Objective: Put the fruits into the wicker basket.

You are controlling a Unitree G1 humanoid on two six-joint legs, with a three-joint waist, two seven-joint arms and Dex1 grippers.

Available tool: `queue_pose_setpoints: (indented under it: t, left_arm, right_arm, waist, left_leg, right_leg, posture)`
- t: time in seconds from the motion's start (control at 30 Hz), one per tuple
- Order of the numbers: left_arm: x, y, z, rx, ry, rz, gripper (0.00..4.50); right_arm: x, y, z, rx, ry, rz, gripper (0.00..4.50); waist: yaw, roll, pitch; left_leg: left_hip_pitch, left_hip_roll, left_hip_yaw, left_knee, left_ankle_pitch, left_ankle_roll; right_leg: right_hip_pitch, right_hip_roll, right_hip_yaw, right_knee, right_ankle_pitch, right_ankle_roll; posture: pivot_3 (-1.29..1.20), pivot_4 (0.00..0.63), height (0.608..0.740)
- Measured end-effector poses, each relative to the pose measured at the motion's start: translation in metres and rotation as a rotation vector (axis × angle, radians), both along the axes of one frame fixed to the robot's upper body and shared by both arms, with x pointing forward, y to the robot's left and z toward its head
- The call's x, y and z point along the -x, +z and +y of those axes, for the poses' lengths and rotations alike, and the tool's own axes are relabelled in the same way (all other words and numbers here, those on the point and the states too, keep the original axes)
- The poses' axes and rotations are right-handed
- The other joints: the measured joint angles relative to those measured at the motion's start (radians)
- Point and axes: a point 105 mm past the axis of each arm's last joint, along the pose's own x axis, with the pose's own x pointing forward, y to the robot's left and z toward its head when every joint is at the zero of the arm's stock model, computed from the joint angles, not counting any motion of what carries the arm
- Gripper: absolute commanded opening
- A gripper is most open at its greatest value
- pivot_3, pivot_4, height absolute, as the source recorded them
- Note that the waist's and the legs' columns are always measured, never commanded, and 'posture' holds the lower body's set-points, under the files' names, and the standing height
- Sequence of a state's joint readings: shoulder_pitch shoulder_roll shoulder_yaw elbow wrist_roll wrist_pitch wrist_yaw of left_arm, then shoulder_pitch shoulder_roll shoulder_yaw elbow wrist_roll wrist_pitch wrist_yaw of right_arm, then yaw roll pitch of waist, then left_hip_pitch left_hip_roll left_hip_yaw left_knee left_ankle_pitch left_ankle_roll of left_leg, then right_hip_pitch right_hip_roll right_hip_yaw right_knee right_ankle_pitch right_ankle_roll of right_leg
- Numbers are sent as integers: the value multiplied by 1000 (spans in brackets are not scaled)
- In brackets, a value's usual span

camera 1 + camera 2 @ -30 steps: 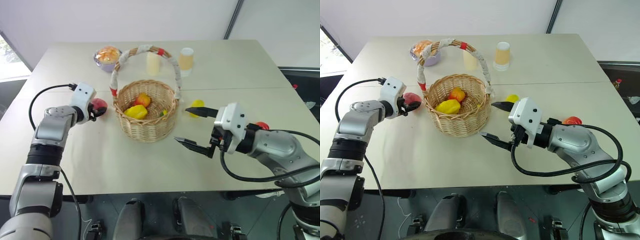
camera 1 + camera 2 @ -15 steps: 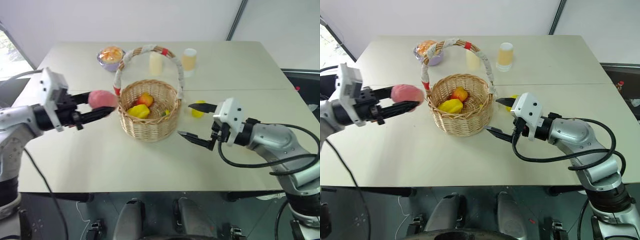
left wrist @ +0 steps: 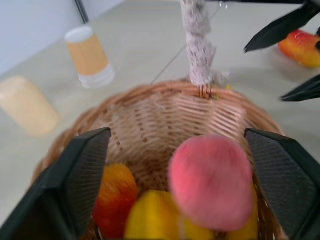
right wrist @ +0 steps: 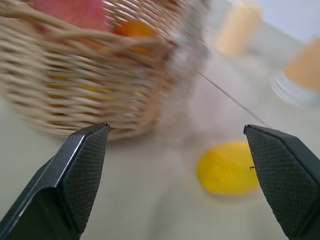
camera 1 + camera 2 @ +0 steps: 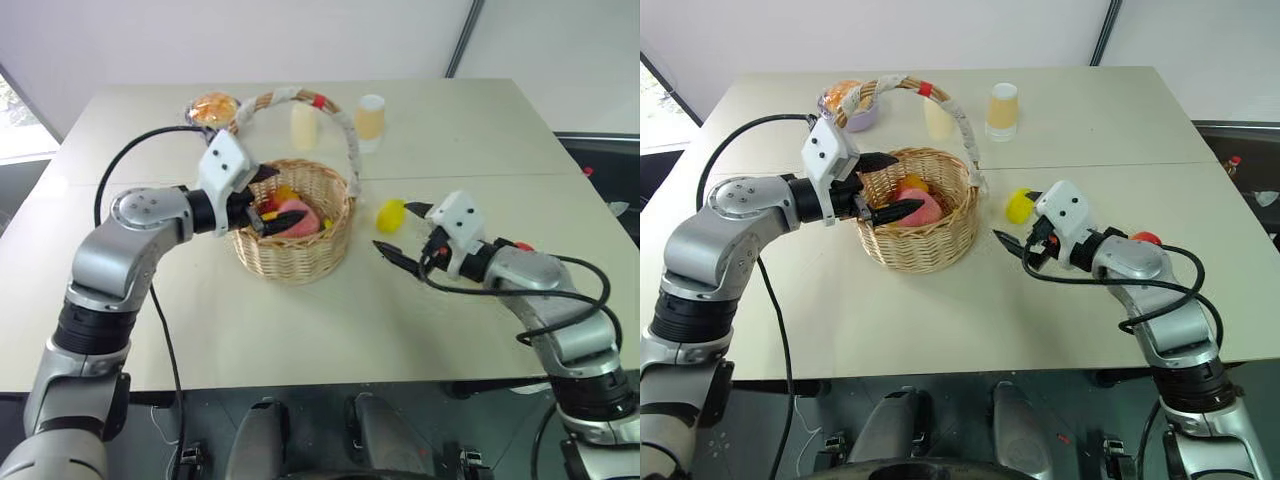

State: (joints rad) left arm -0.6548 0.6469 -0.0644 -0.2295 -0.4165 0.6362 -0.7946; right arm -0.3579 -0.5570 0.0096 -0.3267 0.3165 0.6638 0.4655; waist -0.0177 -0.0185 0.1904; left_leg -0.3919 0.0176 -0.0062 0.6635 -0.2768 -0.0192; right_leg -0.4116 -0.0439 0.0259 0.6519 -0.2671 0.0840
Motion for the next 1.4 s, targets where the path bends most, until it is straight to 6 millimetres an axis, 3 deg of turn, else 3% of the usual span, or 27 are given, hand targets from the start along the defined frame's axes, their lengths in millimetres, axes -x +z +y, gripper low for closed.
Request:
queue_pose_setpoints:
  t: [0.23, 0.37, 0.67, 1.0, 1.1, 1.23, 1.4]
  left_arm:
    - [13, -7, 4, 14, -53, 3, 4479]
    - [19, -6, 6, 15, -59, -6, 4479]
    - [28, -6, -1, 28, -90, -13, 4479]
    - [34, -8, -9, 71, -125, 14, 4479]
    - [41, -10, -11, 74, -151, 19, 4500]
    - [41, -14, -7, 60, -134, 30, 4500]
    - [40, -11, 1, 64, -102, 20, 4500]
  right_arm:
    - [-36, 5, -7, -187, -326, 119, 4500]
    - [-45, 6, -8, -252, -441, 192, 4500]
    - [-48, -16, -2, -300, -555, 361, 4500]
    - [-60, -31, 9, -295, -587, 420, 4500]
    - [-61, -37, 12, -315, -586, 443, 3583]
    - [-64, -34, 12, -323, -586, 417, 1735]
    - [-62, -15, 9, -248, -546, 317, 1636]
  waist:
    - [0, 1, 0]
    - [4, 1, 0]
    - [0, 1, 0]
    - [-4, 1, 0]
    - [-3, 1, 0]
    - [-4, 1, 1]
    - [-3, 2, 1]
  left_leg:
    - [-1, 0, 0, 0, 0, 0]
    - [-1, 0, 0, 0, 0, 0]
    - [-2, -1, 0, 0, 0, 0]
    - [-2, -1, 0, -1, 0, 0]
    - [-2, -1, 0, -1, 0, 0]
    - [-2, -1, 0, -1, 0, 0]
    - [-4, -1, 0, -1, 0, 0]
  right_leg:
    - [-2, 0, 0, 1, 0, 0]
    - [-2, -1, 0, 2, 0, 0]
    - [-2, -2, 0, 2, 0, 0]
    - [-3, -1, 0, 2, 0, 0]
    - [-3, -1, 0, 2, 0, 0]
    - [-3, -1, 0, 2, 0, 0]
    - [-5, -1, 0, 2, 0, 0]
  posture:
    - [0, 150, 740]
    - [0, 150, 740]
    - [0, 150, 740]
    - [0, 150, 740]
    - [0, 150, 740]
    - [0, 150, 740]
    - [0, 150, 740]
